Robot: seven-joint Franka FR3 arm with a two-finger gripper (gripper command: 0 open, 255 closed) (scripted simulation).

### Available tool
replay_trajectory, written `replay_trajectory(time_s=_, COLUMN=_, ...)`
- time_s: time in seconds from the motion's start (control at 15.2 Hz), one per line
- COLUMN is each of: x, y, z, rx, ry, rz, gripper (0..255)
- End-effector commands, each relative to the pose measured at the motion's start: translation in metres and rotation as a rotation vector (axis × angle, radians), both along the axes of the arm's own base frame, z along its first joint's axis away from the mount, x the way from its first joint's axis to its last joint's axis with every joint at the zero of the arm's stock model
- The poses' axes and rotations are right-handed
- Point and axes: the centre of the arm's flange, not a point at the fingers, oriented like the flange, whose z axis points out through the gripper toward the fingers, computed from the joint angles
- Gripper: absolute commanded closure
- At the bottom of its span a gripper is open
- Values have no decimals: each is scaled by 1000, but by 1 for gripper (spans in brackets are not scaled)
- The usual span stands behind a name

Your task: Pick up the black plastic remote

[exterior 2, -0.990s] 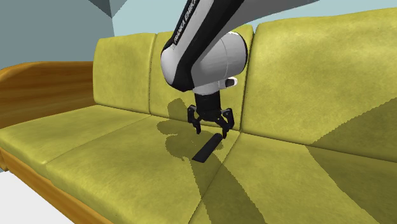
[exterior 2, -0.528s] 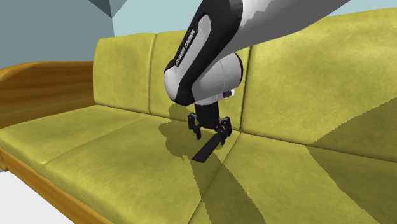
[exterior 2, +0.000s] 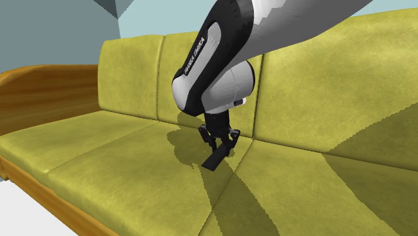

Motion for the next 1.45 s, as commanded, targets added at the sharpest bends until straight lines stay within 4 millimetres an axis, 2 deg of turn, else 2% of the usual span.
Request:
replay_trajectory(time_s=0.0, x=-1, y=-1, z=-4, rx=-1, ry=9, rz=-2, gripper=255)
replay_trajectory(time_s=0.26, x=-1, y=-2, z=-5, rx=-1, ry=9, rz=-3, gripper=255)
replay_trajectory(time_s=1.25, x=-1, y=-2, z=74, rx=-1, ry=9, rz=-3, gripper=255)
replay_trajectory(time_s=1.39, x=-1, y=-2, z=75, rx=-1, ry=9, rz=-3, gripper=255)
